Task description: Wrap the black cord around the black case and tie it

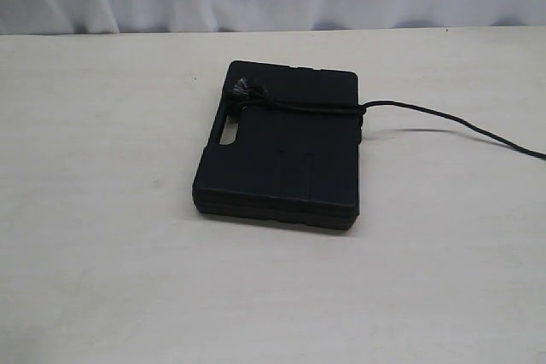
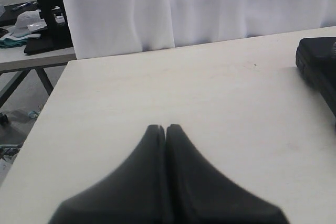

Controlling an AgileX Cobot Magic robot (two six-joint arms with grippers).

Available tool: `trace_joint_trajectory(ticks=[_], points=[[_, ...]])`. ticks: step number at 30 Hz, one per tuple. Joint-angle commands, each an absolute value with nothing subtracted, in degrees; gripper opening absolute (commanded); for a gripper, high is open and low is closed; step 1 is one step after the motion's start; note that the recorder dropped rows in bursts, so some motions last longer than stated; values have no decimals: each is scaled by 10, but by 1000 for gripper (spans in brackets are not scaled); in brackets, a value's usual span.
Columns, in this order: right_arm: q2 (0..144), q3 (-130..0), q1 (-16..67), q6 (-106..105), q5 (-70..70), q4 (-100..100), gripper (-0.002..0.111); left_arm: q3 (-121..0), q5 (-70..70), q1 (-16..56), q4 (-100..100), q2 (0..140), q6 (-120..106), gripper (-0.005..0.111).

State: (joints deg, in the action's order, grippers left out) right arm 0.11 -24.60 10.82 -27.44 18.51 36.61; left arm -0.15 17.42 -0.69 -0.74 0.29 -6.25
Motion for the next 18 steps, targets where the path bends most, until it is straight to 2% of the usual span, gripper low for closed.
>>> trace_joint_trajectory(ticks=[1,13,18], points=[[0,-243,108,-273,182,368,4,0,175,-10,-7,0,-59,0],[0,-238,108,-274,169,354,4,0,175,-10,-7,0,-59,0],[0,-193,88,-91,115,86,4,0,177,-10,-7,0,-59,0]])
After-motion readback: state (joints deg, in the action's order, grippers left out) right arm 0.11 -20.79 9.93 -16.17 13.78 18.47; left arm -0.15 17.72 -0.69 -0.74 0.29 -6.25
